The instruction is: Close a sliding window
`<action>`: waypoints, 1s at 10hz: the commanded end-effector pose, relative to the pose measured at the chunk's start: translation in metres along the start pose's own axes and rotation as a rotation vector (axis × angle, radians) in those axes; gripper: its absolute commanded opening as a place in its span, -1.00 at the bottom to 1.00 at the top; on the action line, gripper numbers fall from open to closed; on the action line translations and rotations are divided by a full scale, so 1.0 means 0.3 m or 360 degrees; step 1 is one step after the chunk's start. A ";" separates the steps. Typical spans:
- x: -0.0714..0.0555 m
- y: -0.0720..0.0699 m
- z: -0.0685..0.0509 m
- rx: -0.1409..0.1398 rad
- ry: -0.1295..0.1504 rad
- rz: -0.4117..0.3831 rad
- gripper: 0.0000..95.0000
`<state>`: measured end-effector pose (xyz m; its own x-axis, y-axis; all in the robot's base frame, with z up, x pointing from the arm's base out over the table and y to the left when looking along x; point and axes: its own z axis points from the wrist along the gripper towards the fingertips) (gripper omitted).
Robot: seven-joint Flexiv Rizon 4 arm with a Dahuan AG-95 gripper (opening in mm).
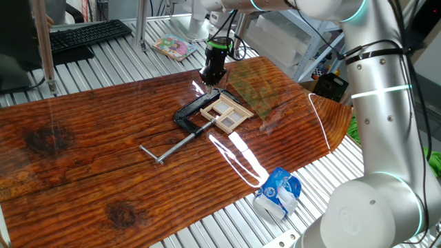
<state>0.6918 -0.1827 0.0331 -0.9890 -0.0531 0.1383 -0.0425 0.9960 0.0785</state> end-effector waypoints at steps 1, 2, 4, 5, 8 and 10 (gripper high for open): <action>-0.009 -0.001 -0.001 -0.0025 0.0003 0.0023 -1.00; -0.009 -0.001 -0.001 -0.0023 0.0002 0.0023 -1.00; -0.009 -0.001 -0.001 -0.0019 -0.0016 0.0021 -1.00; -0.009 -0.001 -0.001 -0.0015 -0.0034 0.0018 -1.00; -0.009 -0.001 -0.001 -0.0013 -0.0014 0.0047 -1.00; -0.009 -0.001 -0.001 -0.0010 -0.0009 0.0066 -1.00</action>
<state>0.6938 -0.1825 0.0334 -0.9903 -0.0088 0.1390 0.0023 0.9968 0.0796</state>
